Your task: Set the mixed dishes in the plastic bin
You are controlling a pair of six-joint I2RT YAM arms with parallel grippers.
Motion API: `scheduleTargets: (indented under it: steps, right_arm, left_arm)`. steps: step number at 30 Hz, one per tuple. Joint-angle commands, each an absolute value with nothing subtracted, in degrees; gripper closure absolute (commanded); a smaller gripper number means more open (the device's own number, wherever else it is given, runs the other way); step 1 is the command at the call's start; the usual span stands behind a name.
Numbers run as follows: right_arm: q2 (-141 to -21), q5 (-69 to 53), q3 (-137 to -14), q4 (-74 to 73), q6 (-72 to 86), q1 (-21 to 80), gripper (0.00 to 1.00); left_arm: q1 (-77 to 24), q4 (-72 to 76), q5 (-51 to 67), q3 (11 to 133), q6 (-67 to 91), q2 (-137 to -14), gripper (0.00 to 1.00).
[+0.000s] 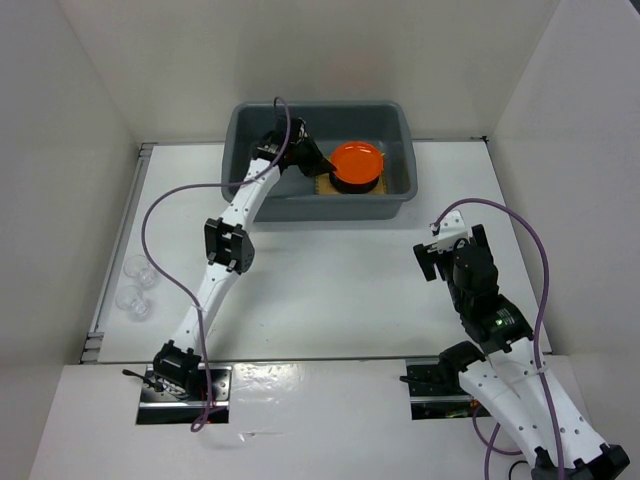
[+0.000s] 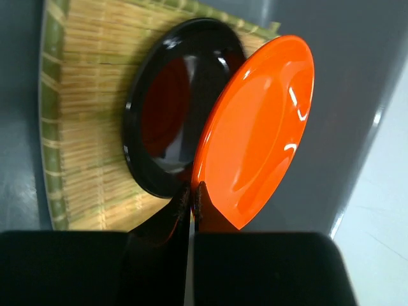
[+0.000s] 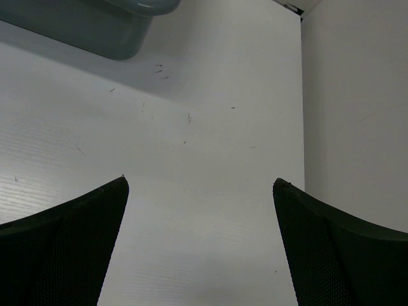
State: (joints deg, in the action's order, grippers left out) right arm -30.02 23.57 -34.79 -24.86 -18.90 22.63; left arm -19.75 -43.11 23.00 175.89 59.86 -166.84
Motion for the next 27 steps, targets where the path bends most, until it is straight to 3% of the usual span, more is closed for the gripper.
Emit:
scheduleTargets:
  steps: [1, 7, 10, 14, 17, 21, 24, 25, 27]
  right_arm:
    - [-29.71, 24.70, -34.37, -21.53, -18.19, 23.20, 0.02]
    - [-30.23, 25.22, -34.37, -21.53, -18.19, 23.20, 0.02]
    - [-30.76, 24.70, -34.37, -21.53, -18.19, 23.20, 0.02]
    - [-31.28, 24.70, -34.37, -21.53, -18.19, 23.20, 0.02]
    - [-31.90, 24.18, -34.37, -21.53, -18.19, 23.20, 0.02]
    - [-31.90, 24.17, -34.37, -22.06, -18.19, 23.20, 0.02]
    - [-31.90, 23.64, -34.37, -22.06, -18.19, 23.73, 0.02]
    - [-31.90, 23.64, -34.37, -22.06, -18.19, 23.73, 0.02]
    - [-31.90, 23.64, -34.37, -22.06, -18.19, 23.73, 0.02]
  left_arm:
    - [-20.21, -39.12, 25.92, 179.30, 62.14, -168.21, 1.00]
    - [-20.21, -36.30, 27.77, 179.30, 65.39, -171.65, 0.99]
    - [-19.69, -36.30, 27.77, 179.30, 65.39, -172.18, 0.90]
    - [-19.07, -34.81, 28.30, 179.30, 64.86, -170.78, 0.45]
    - [-18.02, -33.57, 26.12, 179.30, 63.38, -165.34, 0.02]
    - [-14.86, -41.11, 16.55, 179.30, 53.05, -153.49, 0.00]
    - [-14.85, -55.95, -6.60, 179.30, 43.01, -140.31, 0.00]
    - [-16.33, -59.29, -22.25, 176.60, 38.37, -134.44, 0.00]
    - [-15.56, -69.22, -31.34, 172.81, 37.35, -129.31, 0.00]
